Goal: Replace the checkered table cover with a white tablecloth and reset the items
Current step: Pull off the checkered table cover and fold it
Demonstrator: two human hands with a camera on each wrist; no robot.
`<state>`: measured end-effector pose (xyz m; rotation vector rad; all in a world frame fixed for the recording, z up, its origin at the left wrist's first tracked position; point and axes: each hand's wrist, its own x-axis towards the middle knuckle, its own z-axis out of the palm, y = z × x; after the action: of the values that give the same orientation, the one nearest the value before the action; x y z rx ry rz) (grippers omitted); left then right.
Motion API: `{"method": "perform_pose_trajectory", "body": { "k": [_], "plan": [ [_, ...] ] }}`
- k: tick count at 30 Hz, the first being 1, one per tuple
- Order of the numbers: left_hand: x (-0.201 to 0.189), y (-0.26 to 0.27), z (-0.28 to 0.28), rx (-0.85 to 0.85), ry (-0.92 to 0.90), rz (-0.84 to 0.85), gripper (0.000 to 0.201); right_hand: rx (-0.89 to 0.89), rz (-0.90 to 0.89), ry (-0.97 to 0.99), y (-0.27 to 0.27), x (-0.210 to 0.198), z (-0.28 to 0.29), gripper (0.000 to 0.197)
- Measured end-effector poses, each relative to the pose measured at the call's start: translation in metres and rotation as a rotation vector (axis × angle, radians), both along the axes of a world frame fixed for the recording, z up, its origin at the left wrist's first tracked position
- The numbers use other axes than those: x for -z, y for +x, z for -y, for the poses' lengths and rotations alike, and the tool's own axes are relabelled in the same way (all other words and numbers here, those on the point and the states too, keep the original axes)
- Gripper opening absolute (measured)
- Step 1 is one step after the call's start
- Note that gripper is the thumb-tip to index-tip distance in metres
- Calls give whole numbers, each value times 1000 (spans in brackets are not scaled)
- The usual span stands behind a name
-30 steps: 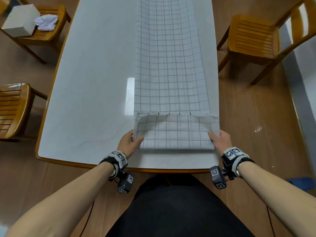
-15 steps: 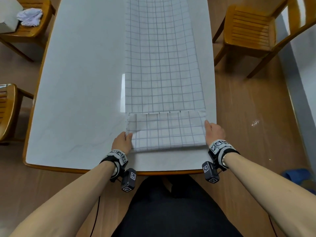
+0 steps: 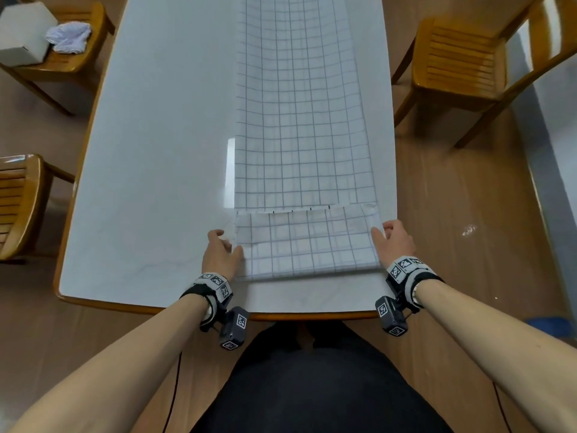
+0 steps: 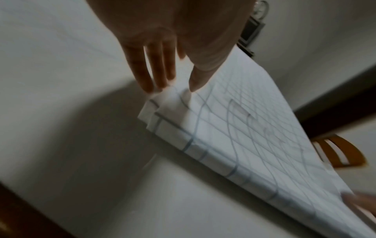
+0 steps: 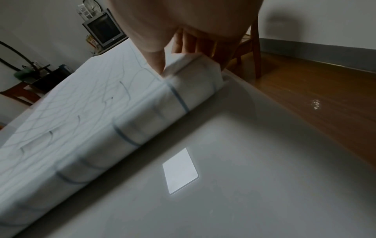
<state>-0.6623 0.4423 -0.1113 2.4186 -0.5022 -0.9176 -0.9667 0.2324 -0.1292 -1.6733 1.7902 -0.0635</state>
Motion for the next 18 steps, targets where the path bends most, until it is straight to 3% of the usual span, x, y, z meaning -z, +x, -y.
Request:
{"method": "perform_pose_trajectory", "body": {
  "k": [2, 5, 10, 13, 18],
  "plan": [
    [-8, 0, -2, 119, -91, 131, 64, 16, 114, 4, 2, -8, -5, 38],
    [-13, -6, -4, 503, -212, 403, 64, -21, 178, -40, 8, -11, -14, 53],
    [10, -32, -11, 1144, -125, 503, 66, -218, -30, -202, 17, -16, -42, 66],
    [32, -39, -19, 1236, -31, 506, 62, -487, -161, -231, 21, -16, -63, 69],
    [59, -13, -20, 1296, 13, 541, 78, -839, -362, 0, 13, -11, -86, 87]
  ]
}}
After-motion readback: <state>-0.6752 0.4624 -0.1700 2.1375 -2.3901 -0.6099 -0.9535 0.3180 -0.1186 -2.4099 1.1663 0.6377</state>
